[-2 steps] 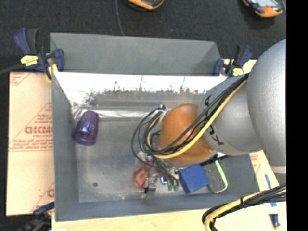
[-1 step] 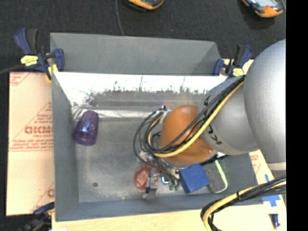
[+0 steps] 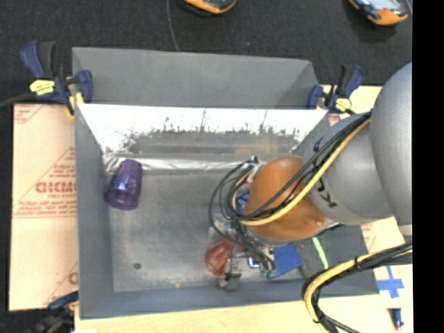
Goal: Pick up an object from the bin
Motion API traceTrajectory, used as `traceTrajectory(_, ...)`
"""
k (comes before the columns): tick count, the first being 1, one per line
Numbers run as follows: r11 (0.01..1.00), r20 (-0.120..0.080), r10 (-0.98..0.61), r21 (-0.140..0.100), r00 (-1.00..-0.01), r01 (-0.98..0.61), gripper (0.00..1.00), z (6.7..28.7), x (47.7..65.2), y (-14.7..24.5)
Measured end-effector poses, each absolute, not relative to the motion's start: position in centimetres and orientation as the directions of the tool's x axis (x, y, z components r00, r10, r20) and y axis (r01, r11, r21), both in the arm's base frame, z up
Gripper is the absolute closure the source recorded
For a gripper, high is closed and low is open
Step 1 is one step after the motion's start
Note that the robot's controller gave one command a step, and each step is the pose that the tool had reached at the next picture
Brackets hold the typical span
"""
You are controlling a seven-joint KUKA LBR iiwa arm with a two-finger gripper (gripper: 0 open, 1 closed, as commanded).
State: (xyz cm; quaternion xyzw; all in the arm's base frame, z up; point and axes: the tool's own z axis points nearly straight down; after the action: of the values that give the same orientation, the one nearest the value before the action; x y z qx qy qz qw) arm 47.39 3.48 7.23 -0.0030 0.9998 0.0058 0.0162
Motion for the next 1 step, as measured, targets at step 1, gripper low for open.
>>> traceTrajectory(1, 0.999, -0.032, 0.034, 0.015, -0.999, 0.033, 1.00, 7.22, 47.47, 2.54)
